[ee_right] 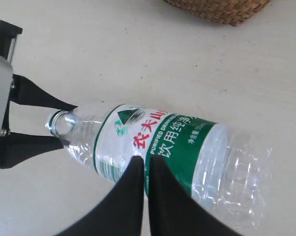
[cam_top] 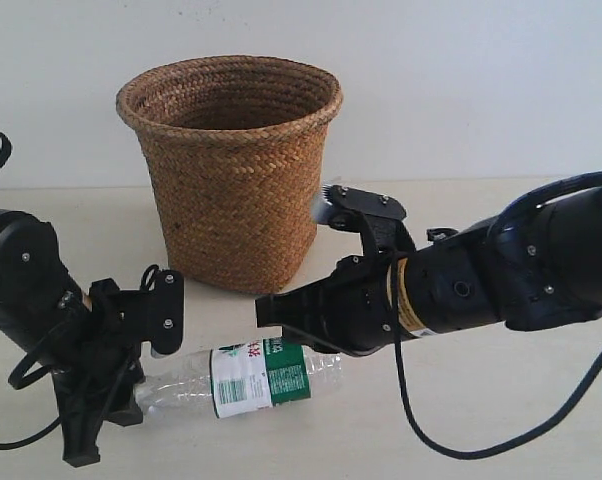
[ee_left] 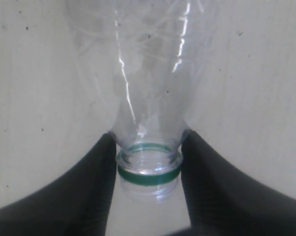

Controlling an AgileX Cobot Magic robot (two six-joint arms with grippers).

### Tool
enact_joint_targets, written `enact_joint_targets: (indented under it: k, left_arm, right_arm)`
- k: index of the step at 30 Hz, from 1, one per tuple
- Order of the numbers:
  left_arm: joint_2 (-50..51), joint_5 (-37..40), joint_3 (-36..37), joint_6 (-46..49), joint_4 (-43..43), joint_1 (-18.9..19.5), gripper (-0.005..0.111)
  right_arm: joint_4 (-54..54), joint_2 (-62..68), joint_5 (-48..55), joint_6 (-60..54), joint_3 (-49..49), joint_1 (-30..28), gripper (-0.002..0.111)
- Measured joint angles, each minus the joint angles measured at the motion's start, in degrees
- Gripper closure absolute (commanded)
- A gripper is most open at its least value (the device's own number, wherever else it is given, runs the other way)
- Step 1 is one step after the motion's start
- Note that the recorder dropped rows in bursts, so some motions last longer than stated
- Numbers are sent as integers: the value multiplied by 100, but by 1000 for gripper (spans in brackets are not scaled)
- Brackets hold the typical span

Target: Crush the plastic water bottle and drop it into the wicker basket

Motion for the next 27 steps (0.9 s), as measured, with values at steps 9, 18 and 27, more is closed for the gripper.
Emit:
enact_joint_targets:
  k: [9,18,27]
  left_arm:
    - [0,-80,0,173,0,0,103]
    - [0,-134,0,217,0,0,103]
    - [0,-216,0,217,-10,0,103]
  right_arm:
    - [36,420,10,-22,-35,0,108]
    - [36,617,20,-22,-137,0,108]
    - [105,998,-5,-8,-273,0,108]
